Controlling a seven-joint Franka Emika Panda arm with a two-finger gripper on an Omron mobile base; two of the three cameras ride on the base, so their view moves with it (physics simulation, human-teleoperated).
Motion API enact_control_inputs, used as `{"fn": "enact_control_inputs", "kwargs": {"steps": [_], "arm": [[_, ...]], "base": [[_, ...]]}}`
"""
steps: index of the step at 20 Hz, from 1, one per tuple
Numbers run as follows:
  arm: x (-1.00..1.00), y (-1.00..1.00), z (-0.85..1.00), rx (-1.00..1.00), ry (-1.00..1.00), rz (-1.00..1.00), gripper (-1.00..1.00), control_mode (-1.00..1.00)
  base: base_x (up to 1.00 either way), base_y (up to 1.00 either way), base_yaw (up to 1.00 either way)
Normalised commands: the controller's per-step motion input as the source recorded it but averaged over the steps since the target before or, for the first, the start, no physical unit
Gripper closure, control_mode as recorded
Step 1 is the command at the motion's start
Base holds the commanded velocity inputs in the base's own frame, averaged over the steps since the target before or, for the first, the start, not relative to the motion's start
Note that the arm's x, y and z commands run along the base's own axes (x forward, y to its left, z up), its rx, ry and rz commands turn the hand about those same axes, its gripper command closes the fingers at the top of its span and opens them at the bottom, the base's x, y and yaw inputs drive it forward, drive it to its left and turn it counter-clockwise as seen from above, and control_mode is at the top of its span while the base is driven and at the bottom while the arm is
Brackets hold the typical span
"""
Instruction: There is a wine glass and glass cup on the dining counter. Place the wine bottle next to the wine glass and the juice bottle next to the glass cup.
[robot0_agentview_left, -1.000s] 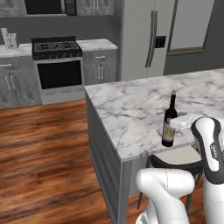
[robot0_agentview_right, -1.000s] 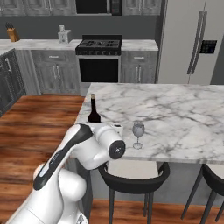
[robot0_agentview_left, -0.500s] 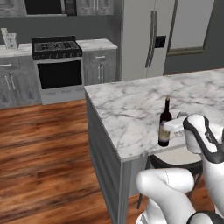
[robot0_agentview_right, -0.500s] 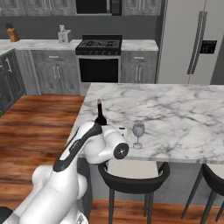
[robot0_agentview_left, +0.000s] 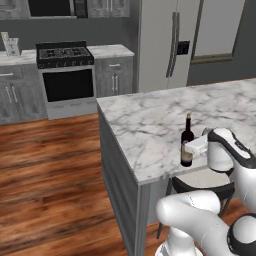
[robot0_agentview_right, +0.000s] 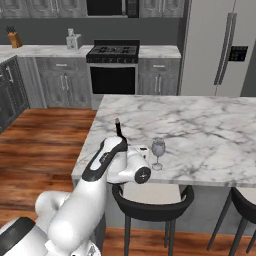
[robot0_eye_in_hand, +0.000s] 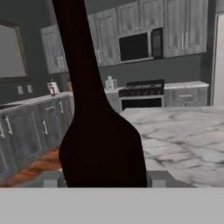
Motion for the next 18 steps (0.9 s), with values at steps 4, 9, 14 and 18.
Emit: {"fn": "enact_control_inputs", "kwargs": {"steps": [4, 9, 14, 18], "arm": [[0.16, 0.00, -0.20, -0.07, -0.06, 0.00, 1.00, -1.00], [0.20, 0.00, -0.12, -0.05, -0.06, 0.00, 1.00, -1.00], [0.27, -0.10, -0.02, 0.00, -0.01, 0.00, 1.00, -1.00], [0.09, -0.14, -0.18, 0.00, 0.00, 0.00, 1.00, -1.00]], "base": [[0.00, 0.00, 0.00], [0.00, 0.00, 0.00], [0.00, 0.00, 0.00], [0.00, 0.00, 0.00]]}}
